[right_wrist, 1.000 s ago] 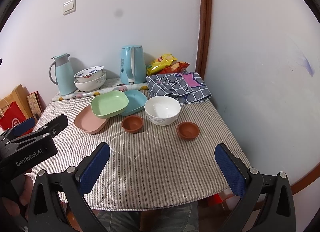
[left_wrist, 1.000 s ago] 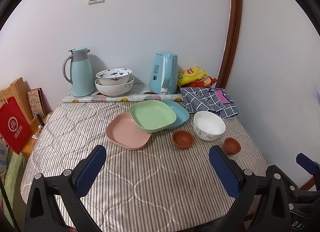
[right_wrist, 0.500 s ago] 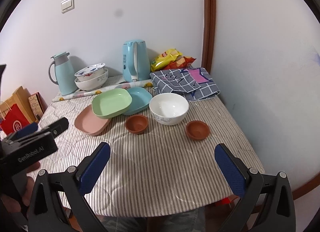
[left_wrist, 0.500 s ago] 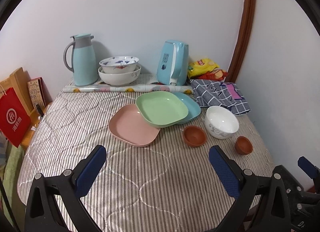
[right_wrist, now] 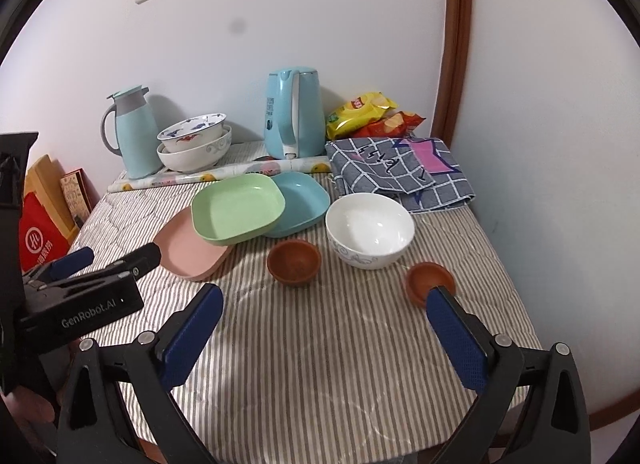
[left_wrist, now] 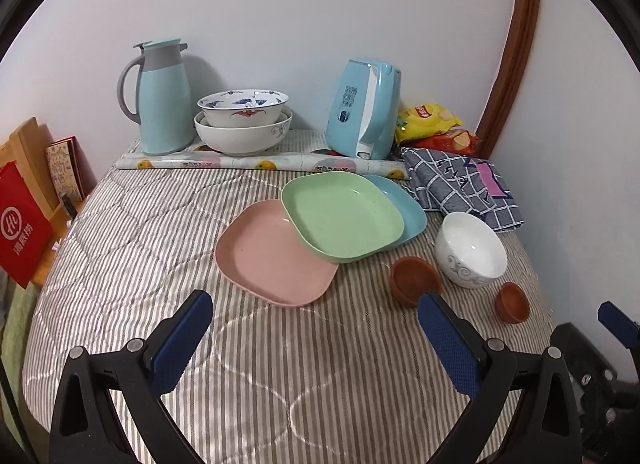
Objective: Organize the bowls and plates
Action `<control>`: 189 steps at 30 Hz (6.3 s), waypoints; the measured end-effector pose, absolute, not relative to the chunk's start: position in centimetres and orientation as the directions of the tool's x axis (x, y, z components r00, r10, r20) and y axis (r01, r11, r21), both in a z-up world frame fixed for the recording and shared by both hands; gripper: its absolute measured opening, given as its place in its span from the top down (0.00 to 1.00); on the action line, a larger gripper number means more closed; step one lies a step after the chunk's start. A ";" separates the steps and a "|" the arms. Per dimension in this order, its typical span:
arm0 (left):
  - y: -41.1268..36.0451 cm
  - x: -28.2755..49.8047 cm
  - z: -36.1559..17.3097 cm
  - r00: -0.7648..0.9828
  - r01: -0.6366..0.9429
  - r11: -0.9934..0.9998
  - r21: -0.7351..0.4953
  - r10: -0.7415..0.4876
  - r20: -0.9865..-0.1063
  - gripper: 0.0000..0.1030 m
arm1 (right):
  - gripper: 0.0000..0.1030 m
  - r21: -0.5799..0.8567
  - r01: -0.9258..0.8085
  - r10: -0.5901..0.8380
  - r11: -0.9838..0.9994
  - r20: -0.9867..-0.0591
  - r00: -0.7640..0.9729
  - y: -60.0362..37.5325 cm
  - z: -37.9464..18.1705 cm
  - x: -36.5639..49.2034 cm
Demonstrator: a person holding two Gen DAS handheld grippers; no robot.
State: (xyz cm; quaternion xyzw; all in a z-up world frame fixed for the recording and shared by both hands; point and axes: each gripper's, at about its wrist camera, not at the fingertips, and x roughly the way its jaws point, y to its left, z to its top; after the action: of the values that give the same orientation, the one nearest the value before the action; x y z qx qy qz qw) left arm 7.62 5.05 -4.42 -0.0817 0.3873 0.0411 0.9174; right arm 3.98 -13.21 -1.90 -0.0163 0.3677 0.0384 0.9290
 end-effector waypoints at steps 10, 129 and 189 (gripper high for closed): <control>6.8 12.2 -6.8 0.666 -0.138 0.985 -0.103 0.015 -0.746 0.02 | 0.15 0.041 -0.076 0.082 0.996 -0.718 0.691 -12.6 -3.0 9.9; 16.9 18.3 -14.6 0.594 -0.244 0.941 -0.236 -0.048 -0.803 0.89 | 0.90 0.041 -0.313 0.201 0.949 -0.843 0.499 0.5 -14.0 22.4; 9.3 19.1 -7.2 0.657 -0.177 0.962 -0.205 -0.040 -0.753 0.51 | 0.48 0.061 -0.162 0.151 0.985 -0.757 0.636 -13.2 -5.0 19.9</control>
State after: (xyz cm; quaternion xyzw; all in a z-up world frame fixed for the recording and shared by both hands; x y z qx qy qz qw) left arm 19.10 9.31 -7.22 -0.1316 0.4125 0.0382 0.9006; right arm 19.94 -13.18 -5.01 -0.0064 0.4177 0.0865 0.9044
